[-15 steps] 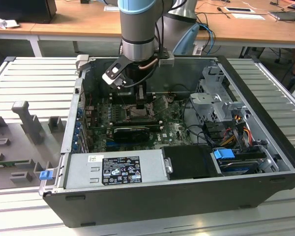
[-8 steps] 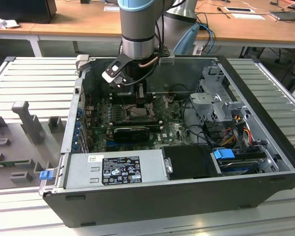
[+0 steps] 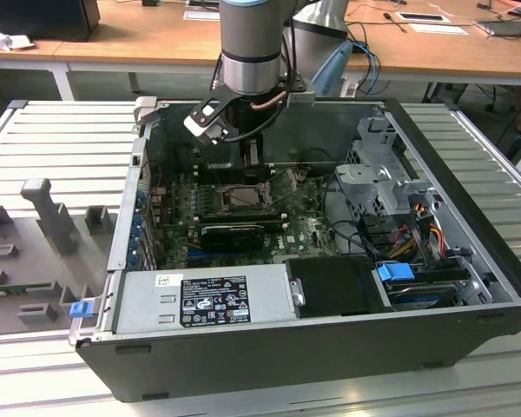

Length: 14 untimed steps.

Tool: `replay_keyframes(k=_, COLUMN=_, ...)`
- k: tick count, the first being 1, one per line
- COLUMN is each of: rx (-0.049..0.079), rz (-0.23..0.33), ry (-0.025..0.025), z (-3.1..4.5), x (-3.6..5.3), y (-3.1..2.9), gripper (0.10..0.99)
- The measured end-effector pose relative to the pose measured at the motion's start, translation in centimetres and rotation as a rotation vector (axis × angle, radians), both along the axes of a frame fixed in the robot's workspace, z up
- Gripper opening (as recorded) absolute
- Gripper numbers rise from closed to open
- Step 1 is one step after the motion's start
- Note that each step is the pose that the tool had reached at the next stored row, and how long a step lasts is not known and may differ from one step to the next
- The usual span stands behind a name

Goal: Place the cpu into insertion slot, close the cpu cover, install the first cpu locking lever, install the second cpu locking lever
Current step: 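Close the cpu cover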

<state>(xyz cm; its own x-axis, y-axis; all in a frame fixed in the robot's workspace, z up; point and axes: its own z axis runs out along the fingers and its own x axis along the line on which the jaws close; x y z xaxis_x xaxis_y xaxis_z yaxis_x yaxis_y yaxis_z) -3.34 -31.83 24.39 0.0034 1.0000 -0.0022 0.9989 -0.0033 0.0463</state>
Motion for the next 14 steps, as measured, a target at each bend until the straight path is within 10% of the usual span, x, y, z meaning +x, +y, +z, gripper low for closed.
replay_keyframes(k=7, rx=0.000, rz=-0.007, ry=0.0181, z=0.34, x=1.44, y=-0.01, gripper=0.106)
replay_keyframes(k=14, rx=-0.002, rz=-0.007, ry=0.0198, z=0.91, x=2.16, y=0.10, gripper=0.106)
